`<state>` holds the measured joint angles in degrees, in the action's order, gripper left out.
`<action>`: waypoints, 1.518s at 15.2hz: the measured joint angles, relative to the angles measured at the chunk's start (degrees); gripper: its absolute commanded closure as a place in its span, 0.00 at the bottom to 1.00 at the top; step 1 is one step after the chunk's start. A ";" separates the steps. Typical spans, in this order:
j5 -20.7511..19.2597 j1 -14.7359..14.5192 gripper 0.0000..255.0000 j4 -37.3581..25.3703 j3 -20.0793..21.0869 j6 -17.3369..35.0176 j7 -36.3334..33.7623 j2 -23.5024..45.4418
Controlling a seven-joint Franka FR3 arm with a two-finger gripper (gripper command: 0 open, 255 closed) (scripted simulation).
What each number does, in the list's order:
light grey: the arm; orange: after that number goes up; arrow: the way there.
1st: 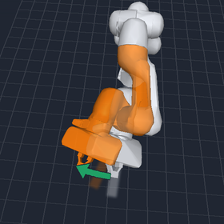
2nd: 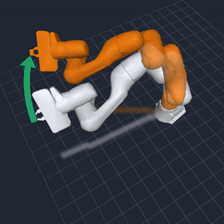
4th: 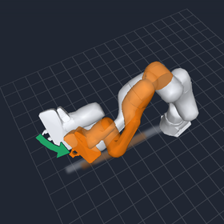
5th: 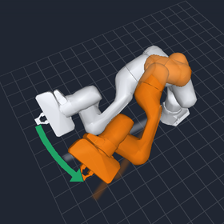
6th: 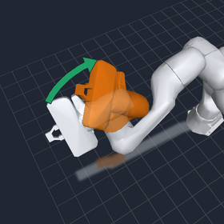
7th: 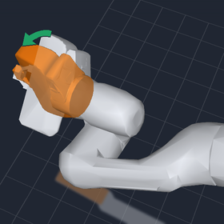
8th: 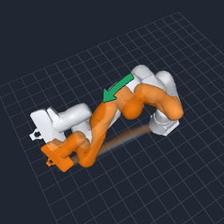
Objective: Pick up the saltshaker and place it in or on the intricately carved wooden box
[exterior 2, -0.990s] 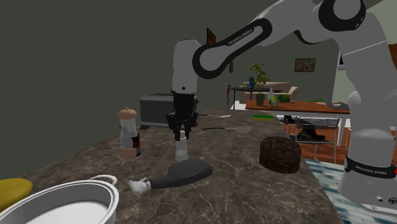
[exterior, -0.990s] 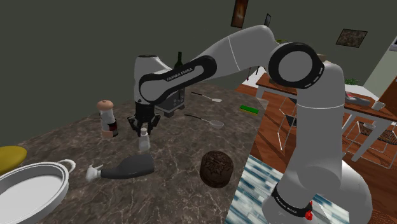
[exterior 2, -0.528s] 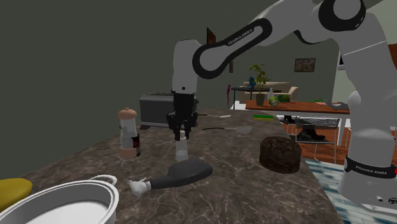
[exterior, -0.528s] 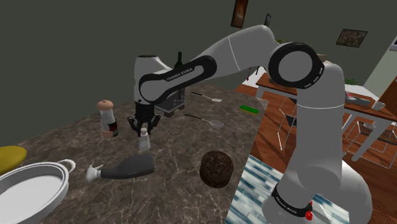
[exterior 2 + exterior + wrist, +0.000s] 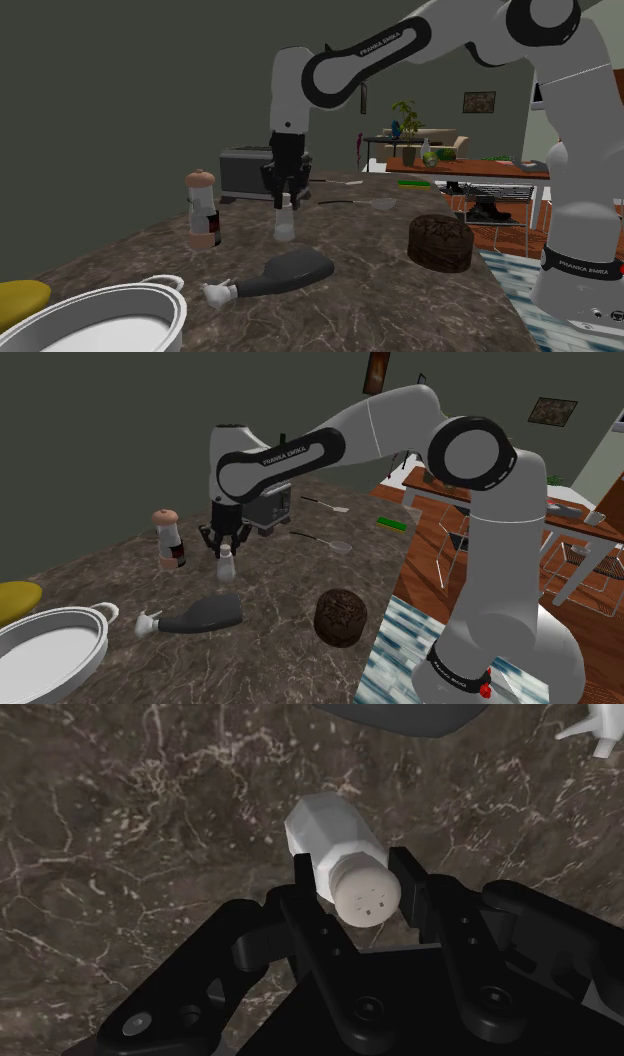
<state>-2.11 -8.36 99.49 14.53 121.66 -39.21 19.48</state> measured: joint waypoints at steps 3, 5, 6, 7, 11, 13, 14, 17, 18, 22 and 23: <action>0.26 0.10 1.00 -1.05 0.09 -1.97 0.11 -0.95; 0.42 0.15 1.00 -1.82 0.16 -3.26 0.17 -1.49; 0.51 0.17 1.00 -2.15 0.19 -3.93 0.19 -1.84; 0.53 0.17 1.00 -2.82 0.20 -4.67 0.21 -1.91; 0.78 0.25 1.00 -4.90 0.27 -7.60 0.31 -2.78; 0.87 0.25 1.00 -5.91 0.31 -8.93 0.31 -3.10; 0.86 0.20 1.00 -6.77 0.34 -9.77 0.25 -3.09; 0.92 0.13 1.00 -8.87 0.40 -12.12 0.17 -3.37; 0.95 0.17 1.00 -9.41 0.39 -12.76 0.23 -3.46; 0.95 0.08 1.00 -12.48 0.45 -15.83 0.14 -3.47; 0.95 0.08 1.00 -13.16 0.44 -16.49 0.15 -3.45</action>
<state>-1.16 -8.28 86.34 14.97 105.17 -39.06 16.03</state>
